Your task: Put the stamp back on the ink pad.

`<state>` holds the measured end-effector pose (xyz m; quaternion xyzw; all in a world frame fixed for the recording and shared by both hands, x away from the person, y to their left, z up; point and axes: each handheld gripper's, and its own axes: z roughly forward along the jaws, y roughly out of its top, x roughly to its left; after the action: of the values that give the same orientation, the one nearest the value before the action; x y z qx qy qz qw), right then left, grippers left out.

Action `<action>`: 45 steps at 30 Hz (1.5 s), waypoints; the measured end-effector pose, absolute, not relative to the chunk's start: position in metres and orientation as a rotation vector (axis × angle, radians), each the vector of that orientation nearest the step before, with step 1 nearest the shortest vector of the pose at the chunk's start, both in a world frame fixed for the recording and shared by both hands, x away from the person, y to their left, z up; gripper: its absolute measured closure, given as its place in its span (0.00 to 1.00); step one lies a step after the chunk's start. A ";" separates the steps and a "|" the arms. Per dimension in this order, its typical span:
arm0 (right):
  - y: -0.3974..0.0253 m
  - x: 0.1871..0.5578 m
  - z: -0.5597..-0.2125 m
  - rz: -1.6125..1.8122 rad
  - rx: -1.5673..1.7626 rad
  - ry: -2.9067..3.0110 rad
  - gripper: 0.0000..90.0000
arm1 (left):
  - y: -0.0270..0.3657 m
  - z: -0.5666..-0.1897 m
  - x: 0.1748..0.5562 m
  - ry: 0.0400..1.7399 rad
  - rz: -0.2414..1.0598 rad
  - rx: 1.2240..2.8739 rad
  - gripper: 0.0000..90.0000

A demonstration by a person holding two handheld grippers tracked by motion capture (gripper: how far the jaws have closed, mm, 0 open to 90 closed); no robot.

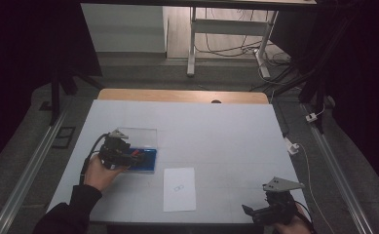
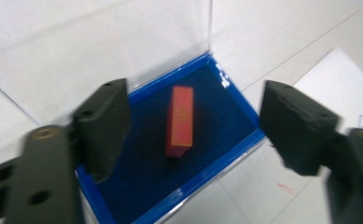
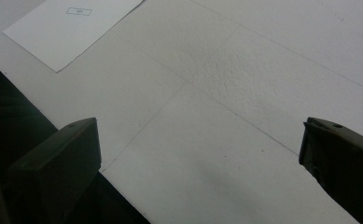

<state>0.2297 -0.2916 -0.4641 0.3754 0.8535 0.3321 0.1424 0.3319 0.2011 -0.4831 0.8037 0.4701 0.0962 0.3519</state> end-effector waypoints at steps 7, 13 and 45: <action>-0.292 0.230 -0.464 0.960 1.083 2.461 0.00 | 0.198 -0.479 0.325 1.186 0.226 2.085 0.03; -0.292 0.230 -0.464 0.961 1.086 2.460 0.00 | 0.200 -0.478 0.321 1.140 0.213 2.075 0.00; -0.292 0.230 -0.464 0.961 1.091 2.456 0.00 | 0.224 -0.460 0.252 1.061 0.172 1.952 0.00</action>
<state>0.2300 -0.2915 -0.4637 0.3783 0.8517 0.3331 0.1433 0.2524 0.2244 -0.4597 0.7864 0.4273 0.0695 0.4407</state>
